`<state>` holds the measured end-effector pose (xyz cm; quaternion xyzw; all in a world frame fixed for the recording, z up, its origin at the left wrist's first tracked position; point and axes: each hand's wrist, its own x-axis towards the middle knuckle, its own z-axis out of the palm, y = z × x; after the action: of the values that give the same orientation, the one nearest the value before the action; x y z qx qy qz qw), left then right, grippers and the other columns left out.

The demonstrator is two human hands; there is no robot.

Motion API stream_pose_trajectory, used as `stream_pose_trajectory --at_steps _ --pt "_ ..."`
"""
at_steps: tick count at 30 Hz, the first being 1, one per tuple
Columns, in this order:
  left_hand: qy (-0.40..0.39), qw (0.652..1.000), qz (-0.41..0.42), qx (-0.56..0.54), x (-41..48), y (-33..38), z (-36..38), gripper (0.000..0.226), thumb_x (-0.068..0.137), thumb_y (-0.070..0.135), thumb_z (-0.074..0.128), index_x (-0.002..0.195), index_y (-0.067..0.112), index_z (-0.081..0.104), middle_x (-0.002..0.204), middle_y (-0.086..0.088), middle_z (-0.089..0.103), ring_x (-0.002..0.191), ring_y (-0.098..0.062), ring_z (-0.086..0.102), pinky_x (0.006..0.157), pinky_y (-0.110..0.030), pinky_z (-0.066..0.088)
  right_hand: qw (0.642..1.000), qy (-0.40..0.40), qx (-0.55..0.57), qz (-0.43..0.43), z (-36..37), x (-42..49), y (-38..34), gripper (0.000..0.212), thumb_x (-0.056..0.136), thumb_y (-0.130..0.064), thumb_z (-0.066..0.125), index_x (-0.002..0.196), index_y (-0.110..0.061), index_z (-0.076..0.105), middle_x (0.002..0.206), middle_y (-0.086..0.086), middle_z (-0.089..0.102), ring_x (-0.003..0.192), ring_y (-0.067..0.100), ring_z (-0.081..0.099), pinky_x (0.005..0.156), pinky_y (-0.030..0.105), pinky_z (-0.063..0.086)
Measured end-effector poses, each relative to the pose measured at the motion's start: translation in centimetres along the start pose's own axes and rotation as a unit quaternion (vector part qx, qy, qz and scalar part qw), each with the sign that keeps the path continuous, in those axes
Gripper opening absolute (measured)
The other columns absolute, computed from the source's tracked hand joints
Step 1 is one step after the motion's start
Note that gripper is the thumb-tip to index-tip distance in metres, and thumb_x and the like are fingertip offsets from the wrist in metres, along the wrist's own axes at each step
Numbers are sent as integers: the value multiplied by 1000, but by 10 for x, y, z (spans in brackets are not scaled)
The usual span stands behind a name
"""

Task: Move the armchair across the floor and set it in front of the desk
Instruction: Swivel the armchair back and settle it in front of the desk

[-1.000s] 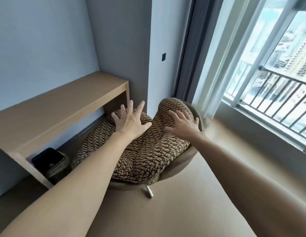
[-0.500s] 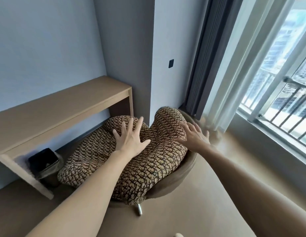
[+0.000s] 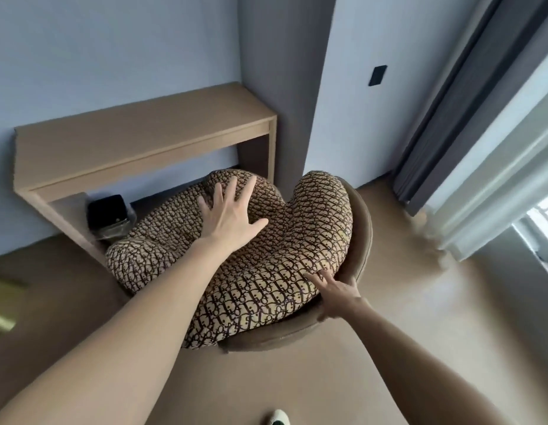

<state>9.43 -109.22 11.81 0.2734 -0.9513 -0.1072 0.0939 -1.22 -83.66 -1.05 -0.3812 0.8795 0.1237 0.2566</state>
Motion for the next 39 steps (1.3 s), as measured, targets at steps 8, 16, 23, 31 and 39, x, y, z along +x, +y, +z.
stream_pose_trajectory --at_steps 8,16,23,31,39 --pt "-27 993 -116 26 -52 15 45 99 85 73 54 157 46 -8 171 -8 0 155 -40 4 117 -73 7 993 110 -14 -34 31 15 7 112 75 -57 80 152 -46 -1 158 8 26 126 31 51 98 52 49" --pt "-47 979 -194 47 -115 62 99 100 84 75 54 158 45 -6 172 -6 1 155 -38 9 118 -72 9 991 84 -2 -103 34 16 -9 110 80 -62 74 155 -40 -3 161 16 13 114 35 61 78 43 55" --pt "-69 965 -251 43 -148 72 136 95 87 75 50 159 44 -4 172 -6 1 155 -37 9 118 -72 7 973 140 27 -181 3 44 90 102 77 -74 64 153 -48 0 168 0 8 152 30 12 114 71 24" --pt "-123 927 -353 0 -154 59 210 85 83 87 11 156 50 -13 168 -1 -24 152 -33 -26 115 -77 8 956 95 -52 -273 3 136 165 135 45 -107 42 148 -51 -26 167 -5 -22 151 29 -26 118 74 3" --pt "3 911 -408 63 -182 74 246 71 97 64 21 161 35 12 170 -7 19 156 -34 8 113 -70 24 933 176 5 -313 54 121 152 122 62 -103 37 159 -38 3 170 4 6 155 32 -3 116 69 23"
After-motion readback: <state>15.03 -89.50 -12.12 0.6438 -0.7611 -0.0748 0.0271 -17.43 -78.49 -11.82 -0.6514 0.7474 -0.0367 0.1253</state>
